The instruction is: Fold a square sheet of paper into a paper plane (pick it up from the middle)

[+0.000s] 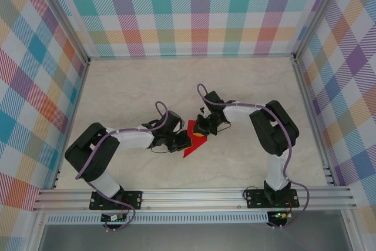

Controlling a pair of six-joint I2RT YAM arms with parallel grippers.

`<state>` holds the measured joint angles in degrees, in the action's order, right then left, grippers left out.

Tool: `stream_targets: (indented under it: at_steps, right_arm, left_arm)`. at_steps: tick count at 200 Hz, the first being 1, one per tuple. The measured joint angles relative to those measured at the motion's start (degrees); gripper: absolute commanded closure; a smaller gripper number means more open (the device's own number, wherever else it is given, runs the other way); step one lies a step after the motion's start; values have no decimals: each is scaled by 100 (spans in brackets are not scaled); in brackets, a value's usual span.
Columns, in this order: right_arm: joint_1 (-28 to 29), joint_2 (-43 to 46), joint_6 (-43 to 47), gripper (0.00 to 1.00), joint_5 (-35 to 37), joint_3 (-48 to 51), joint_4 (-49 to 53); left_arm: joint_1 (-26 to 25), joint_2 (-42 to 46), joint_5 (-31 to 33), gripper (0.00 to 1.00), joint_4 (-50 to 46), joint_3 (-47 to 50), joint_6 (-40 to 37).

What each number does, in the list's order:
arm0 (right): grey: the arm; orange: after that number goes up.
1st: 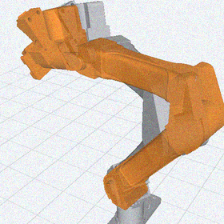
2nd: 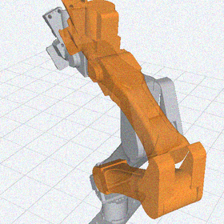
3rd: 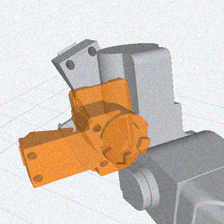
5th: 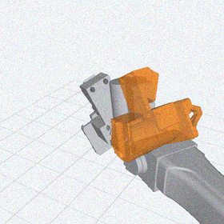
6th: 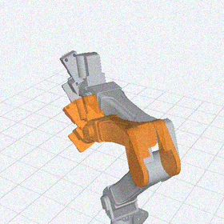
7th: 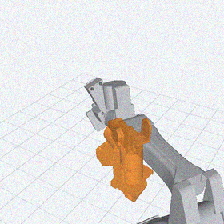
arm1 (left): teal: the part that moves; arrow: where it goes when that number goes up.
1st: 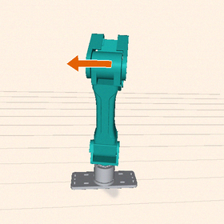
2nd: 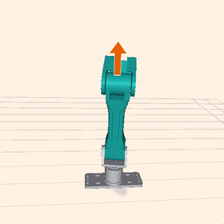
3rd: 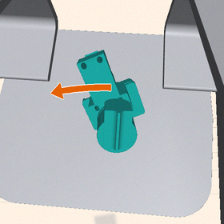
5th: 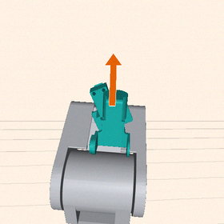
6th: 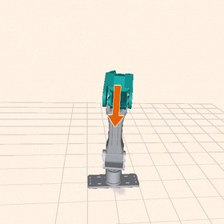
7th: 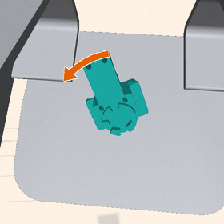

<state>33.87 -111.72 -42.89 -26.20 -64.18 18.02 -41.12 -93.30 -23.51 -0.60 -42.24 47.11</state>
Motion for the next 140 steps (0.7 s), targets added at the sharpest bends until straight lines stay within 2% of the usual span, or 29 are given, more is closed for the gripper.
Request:
stream_targets:
  at_steps: [102, 140]
  right_arm:
    - [0, -11, -4, 94, 9, -17, 33]
    - [0, -11, -2, 94, 9, -17, 33]
  left_arm:
    - [0, -125, 63, 93, -166, 4, 0]
    - [-13, 55, 42, 91, -227, 11, 7]
